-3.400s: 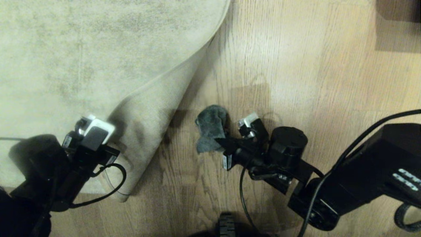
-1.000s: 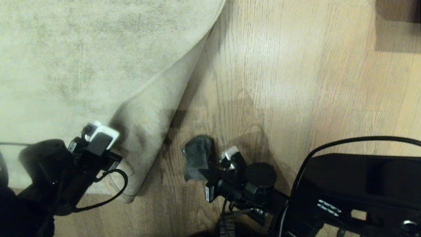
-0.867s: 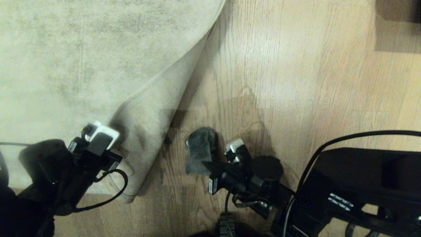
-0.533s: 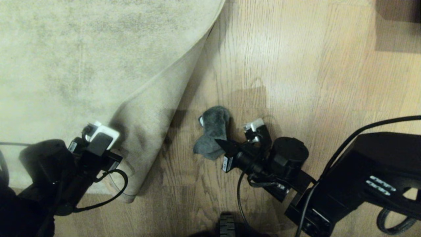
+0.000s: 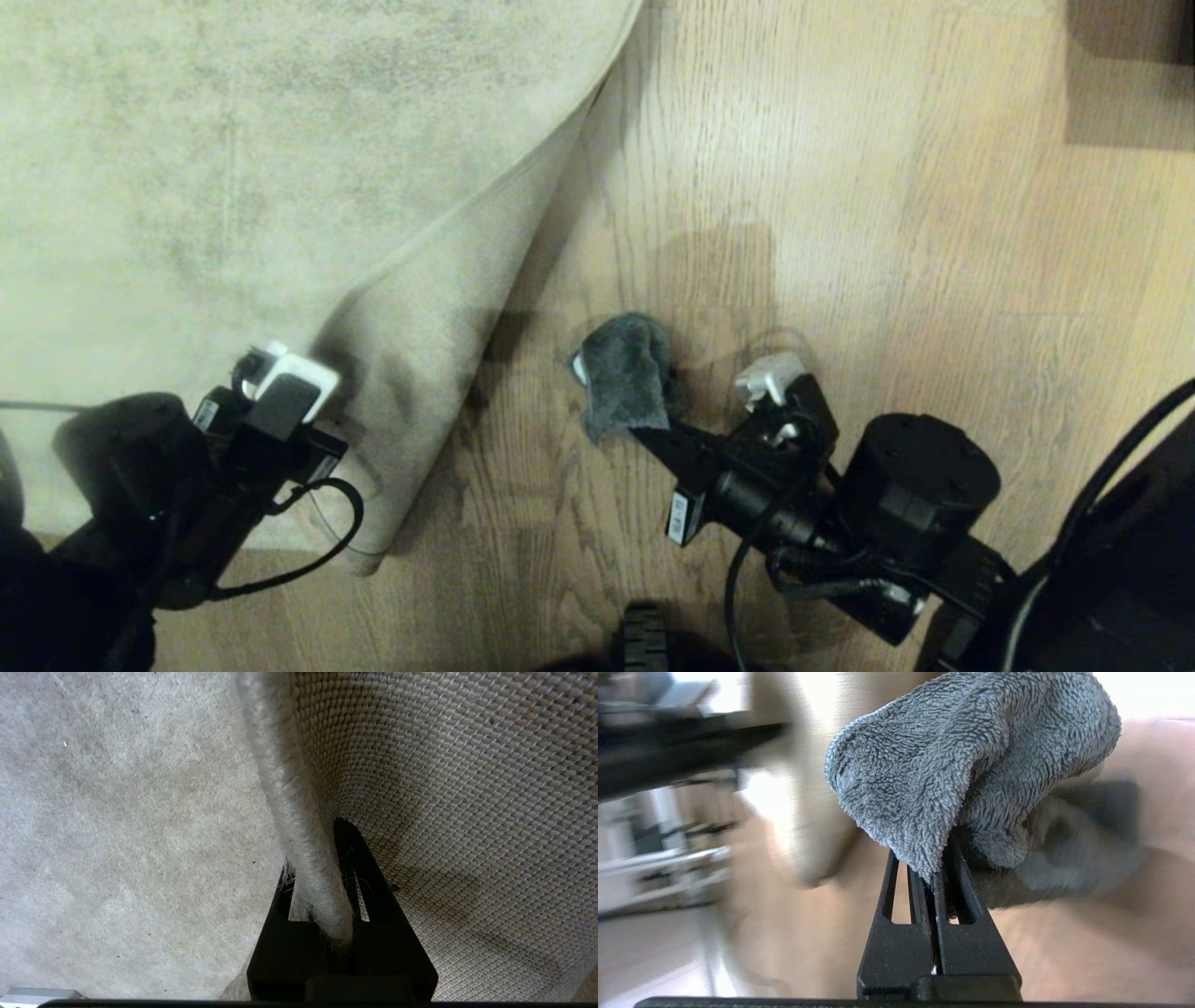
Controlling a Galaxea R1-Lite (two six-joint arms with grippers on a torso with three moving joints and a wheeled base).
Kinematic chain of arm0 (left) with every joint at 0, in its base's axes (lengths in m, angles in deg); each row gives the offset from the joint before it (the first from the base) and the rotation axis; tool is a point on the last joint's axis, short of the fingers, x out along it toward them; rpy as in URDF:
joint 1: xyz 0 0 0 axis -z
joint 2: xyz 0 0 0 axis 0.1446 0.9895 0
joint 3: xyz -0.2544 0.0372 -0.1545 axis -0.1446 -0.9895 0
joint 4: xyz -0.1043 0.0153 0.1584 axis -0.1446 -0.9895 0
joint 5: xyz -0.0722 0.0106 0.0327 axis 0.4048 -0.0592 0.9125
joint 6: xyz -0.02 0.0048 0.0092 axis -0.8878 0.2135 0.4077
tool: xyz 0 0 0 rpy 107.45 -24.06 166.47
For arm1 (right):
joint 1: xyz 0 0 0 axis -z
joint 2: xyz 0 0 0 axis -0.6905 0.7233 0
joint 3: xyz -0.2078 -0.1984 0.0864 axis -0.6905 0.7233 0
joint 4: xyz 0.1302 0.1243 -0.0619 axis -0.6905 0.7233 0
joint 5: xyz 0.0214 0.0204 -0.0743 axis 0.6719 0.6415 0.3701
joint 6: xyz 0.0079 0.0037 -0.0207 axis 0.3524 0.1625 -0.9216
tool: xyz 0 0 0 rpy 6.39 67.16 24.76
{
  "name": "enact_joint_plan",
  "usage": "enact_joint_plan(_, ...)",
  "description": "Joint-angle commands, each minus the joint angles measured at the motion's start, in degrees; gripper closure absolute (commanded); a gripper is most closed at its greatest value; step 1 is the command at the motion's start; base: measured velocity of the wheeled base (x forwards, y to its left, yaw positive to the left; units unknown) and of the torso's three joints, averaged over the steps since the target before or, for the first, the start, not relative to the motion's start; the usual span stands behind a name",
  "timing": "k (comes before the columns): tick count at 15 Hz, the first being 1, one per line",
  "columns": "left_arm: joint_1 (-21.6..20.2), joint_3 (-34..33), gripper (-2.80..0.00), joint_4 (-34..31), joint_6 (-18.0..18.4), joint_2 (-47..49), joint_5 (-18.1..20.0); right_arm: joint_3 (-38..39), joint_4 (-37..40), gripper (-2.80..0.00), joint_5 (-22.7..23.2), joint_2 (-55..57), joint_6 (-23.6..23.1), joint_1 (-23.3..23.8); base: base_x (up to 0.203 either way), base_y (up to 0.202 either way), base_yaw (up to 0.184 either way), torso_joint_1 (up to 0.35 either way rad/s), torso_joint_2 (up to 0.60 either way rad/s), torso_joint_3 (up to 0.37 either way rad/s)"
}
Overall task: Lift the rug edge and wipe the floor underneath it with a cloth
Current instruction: Wipe the floor under the carpet with a rag
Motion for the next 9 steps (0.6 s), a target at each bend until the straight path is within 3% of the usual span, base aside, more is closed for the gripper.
enact_joint_plan(1,0.01,0.05,0.0,0.62,0.27,-0.37,0.0,2.84,-2.26,0.0,0.03,-2.96,0.12,-5.66,0.0,0.0,0.0,0.0,0.0,0.0)
enact_joint_plan(6,0.19,0.05,0.0,0.62,0.19,-0.8,0.0,1.07,-2.65,0.0,-0.41,4.2,5.64,-10.89,0.0,0.0,0.0,0.0,0.0,0.0)
enact_joint_plan(9,0.27,0.14,0.0,0.62,0.19,-0.53,0.07,-4.49,-2.74,0.0,-5.43,9.61,10.6,-12.32,0.0,0.0,0.0,0.0,0.0,0.0)
